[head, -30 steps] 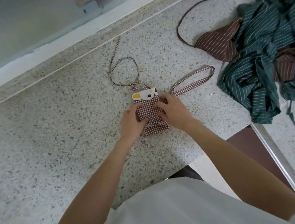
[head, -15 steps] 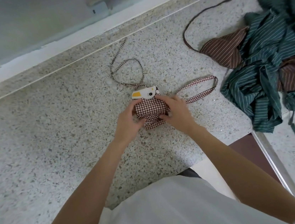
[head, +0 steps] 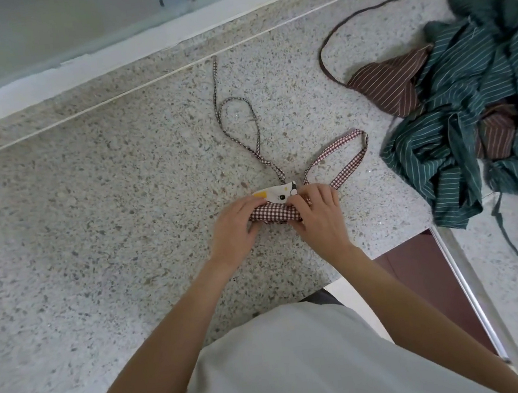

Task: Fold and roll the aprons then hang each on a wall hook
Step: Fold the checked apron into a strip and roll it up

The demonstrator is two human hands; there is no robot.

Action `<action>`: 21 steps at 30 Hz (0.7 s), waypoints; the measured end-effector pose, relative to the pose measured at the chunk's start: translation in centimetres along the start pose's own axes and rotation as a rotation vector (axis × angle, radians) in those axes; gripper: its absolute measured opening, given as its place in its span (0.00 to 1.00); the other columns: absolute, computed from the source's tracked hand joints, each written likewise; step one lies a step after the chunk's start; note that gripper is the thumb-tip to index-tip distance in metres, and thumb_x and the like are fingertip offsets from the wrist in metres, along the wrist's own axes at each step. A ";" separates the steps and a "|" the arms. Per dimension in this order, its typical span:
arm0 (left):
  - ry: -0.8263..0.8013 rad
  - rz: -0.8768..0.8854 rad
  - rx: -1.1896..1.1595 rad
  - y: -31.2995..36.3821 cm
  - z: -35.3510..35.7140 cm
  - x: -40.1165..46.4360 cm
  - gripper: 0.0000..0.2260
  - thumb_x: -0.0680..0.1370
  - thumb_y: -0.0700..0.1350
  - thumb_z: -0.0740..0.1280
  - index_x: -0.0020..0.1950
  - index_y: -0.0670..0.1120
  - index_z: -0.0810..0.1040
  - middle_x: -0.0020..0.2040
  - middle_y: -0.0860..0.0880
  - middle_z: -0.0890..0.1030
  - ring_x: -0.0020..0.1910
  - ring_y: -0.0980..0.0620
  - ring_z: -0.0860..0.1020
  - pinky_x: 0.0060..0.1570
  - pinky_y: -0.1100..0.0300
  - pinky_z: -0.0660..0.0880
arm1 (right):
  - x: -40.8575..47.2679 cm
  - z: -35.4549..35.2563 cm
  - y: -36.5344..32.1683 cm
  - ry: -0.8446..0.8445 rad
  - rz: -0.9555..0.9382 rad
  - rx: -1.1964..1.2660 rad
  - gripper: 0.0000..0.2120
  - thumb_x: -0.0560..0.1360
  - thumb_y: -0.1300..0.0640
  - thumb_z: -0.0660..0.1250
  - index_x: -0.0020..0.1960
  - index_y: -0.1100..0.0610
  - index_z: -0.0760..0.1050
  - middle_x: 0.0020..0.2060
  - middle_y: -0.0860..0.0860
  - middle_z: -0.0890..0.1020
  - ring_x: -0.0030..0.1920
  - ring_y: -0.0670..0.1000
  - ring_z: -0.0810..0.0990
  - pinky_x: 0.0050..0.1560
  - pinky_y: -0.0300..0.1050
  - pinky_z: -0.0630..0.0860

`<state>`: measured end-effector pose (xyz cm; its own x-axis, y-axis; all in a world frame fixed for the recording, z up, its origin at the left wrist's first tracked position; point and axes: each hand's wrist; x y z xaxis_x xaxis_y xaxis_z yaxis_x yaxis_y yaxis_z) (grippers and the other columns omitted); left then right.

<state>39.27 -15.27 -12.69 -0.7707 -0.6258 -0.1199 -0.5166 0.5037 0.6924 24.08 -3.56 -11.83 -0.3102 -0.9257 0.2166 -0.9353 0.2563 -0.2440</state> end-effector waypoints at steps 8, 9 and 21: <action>-0.066 -0.022 -0.028 -0.1 -0.5 1.2 0.18 0.71 0.35 0.70 0.59 0.46 0.79 0.54 0.47 0.81 0.55 0.47 0.77 0.57 0.50 0.73 | 1.2 0.5 1.8 -0.225 0.000 0.061 0.19 0.65 0.55 0.76 0.54 0.54 0.78 0.56 0.49 0.80 0.63 0.53 0.70 0.66 0.52 0.61; -0.066 -0.016 -0.040 -0.2 -0.6 1.3 0.18 0.70 0.35 0.71 0.58 0.47 0.80 0.54 0.47 0.81 0.55 0.47 0.77 0.58 0.50 0.72 | 1.5 0.5 1.8 -0.230 0.011 0.077 0.18 0.64 0.55 0.77 0.52 0.54 0.78 0.54 0.48 0.81 0.62 0.53 0.71 0.65 0.52 0.62; 0.084 -0.207 -0.742 1.7 -6.5 0.6 0.12 0.82 0.46 0.57 0.64 0.50 0.71 0.59 0.56 0.79 0.60 0.57 0.76 0.62 0.58 0.70 | 6.1 -8.0 -1.6 -0.078 0.620 0.846 0.14 0.72 0.51 0.71 0.47 0.63 0.77 0.40 0.58 0.82 0.41 0.58 0.81 0.39 0.55 0.77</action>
<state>40.30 -18.65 -6.97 -0.6395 -0.7215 -0.2654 -0.2397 -0.1409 0.9606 22.32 -7.40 -2.61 -0.6538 -0.7220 -0.2265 -0.1833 0.4415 -0.8783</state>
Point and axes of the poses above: each hand's wrist, its own x-axis towards the middle knuckle, its own z-axis out of the palm, y = z × x
